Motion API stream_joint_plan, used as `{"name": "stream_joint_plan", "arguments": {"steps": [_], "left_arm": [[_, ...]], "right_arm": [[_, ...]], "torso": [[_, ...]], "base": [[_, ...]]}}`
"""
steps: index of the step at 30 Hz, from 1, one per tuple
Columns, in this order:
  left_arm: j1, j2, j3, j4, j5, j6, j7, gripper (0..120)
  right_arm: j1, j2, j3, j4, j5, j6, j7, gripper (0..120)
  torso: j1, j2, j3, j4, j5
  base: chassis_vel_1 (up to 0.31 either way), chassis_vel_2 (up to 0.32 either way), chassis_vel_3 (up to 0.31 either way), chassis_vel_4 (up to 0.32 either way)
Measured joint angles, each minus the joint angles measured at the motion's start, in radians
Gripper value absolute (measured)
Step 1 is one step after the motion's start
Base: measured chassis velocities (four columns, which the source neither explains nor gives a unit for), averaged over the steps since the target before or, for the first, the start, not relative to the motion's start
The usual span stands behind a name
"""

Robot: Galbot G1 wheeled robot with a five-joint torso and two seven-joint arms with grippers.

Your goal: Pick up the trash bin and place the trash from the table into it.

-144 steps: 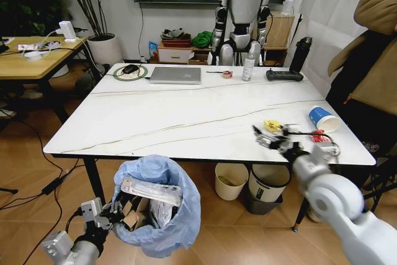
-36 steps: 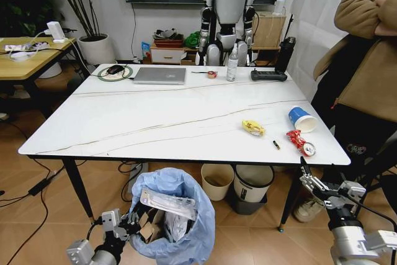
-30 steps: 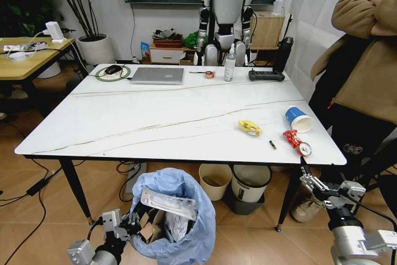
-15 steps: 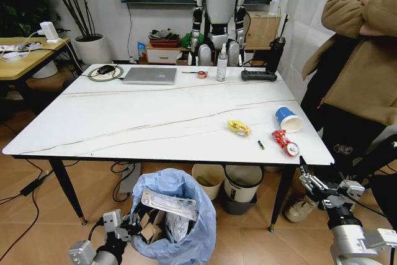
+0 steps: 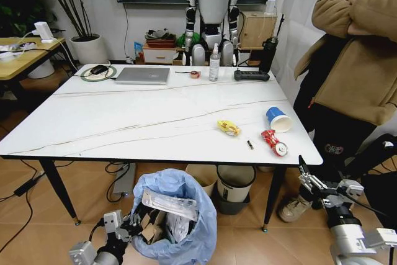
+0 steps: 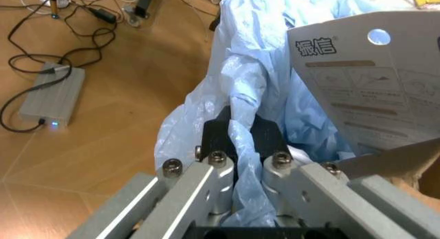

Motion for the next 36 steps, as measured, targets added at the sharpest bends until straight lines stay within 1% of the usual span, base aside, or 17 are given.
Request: {"name": "stream_joint_plan", "arguments": {"steps": [2,4,8,19,21,23,24,25,27,28,29,31,32,33,36], "left_arm": [[0.001,-0.001,0.0,-0.001,0.001,0.0,0.0,0],[0.004,-0.003,0.0,-0.002,0.003,0.0,0.0,0],[0.006,-0.006,0.001,-0.004,0.006,-0.001,0.001,0],[0.011,-0.01,0.003,-0.007,0.01,-0.003,0.002,0],[0.013,-0.01,0.003,-0.008,0.009,-0.003,0.002,0],[0.018,-0.01,0.002,-0.01,0.009,-0.003,0.002,0],[0.022,-0.011,0.001,-0.013,0.009,-0.003,0.002,0],[0.022,-0.011,0.001,-0.013,0.009,-0.003,0.002,0],[0.031,-0.008,-0.004,-0.019,0.009,-0.003,0.002,0],[0.035,-0.006,-0.008,-0.022,0.009,-0.004,0.002,0],[0.039,-0.005,-0.013,-0.026,0.007,-0.004,0.002,0],[0.052,-0.005,-0.024,-0.038,0.002,-0.004,0.003,0],[0.052,-0.005,-0.024,-0.038,0.002,-0.004,0.003,0],[0.057,-0.008,-0.027,-0.043,0.001,-0.005,0.003,0],[0.075,-0.022,-0.031,-0.054,0.001,-0.006,0.003,0]], "right_arm": [[0.0,-0.001,0.0,-0.001,0.0,0.004,-0.002,100],[0.002,-0.003,-0.002,-0.001,0.0,0.009,-0.004,100],[0.003,-0.004,-0.004,-0.001,-0.001,0.015,-0.007,100],[-0.001,-0.004,-0.009,-0.001,-0.024,0.047,-0.014,100],[0.0,-0.012,-0.033,0.025,-0.025,0.058,-0.012,100],[0.012,-0.035,-0.072,0.071,-0.028,0.046,0.008,100],[0.032,-0.057,-0.103,0.091,-0.057,0.03,0.076,100],[0.032,-0.057,-0.103,0.091,-0.057,0.03,0.076,100],[0.055,-0.094,-0.137,0.099,-0.086,0.013,0.164,100],[0.06,-0.113,-0.148,0.103,-0.087,-0.002,0.184,100],[0.064,-0.132,-0.157,0.109,-0.083,-0.027,0.198,100],[0.094,-0.205,-0.196,0.131,-0.046,-0.133,0.264,100],[0.094,-0.205,-0.196,0.131,-0.046,-0.133,0.264,100],[0.127,-0.253,-0.213,0.133,-0.024,-0.181,0.282,100],[0.229,-0.365,-0.253,0.123,0.064,-0.267,0.287,100]], "torso": [[0.0,0.0,0.0,-0.0001,-0.0004],[0.0,0.0,0.0,0.0001,0.0],[0.0,0.0,0.0,0.0,-0.0002],[0.0,0.0,0.0,0.0,-0.0003],[0.0,0.0,0.0,-0.0003,0.0],[0.0,0.0,0.0,-0.0002,-0.0006],[0.0,0.0,0.0,0.0001,-0.0005],[0.0,0.0,0.0,0.0001,-0.0005],[0.0,0.0,0.0,0.0003,-0.0001],[0.0,0.0,0.0,0.0002,-0.0001],[0.0,0.0,0.0,0.0001,-0.0001],[0.0,0.0,0.0,-0.0004,0.0],[0.0,0.0,0.0,-0.0004,0.0],[0.0,0.0,0.0,-0.0003,-0.0001],[0.0,0.0,0.0,0.0002,-0.0003]], "base": [[-0.063,-0.058,0.07,0.07],[-0.064,-0.058,0.05,0.06],[-0.058,-0.057,0.046,0.053],[0.0,0.0,0.0,0.0],[0.0,0.0,0.0,0.0],[0.0,0.0,0.0,0.0],[0.0,0.0,0.0,0.0],[0.0,0.0,0.0,0.0],[0.0,0.0,0.0,0.0],[0.0,0.0,0.0,0.0],[0.0,0.0,0.0,0.0],[0.0,0.0,0.0,0.0],[0.0,0.0,0.0,0.0],[0.0,0.0,0.0,0.0],[0.0,0.0,0.0,0.0]]}}
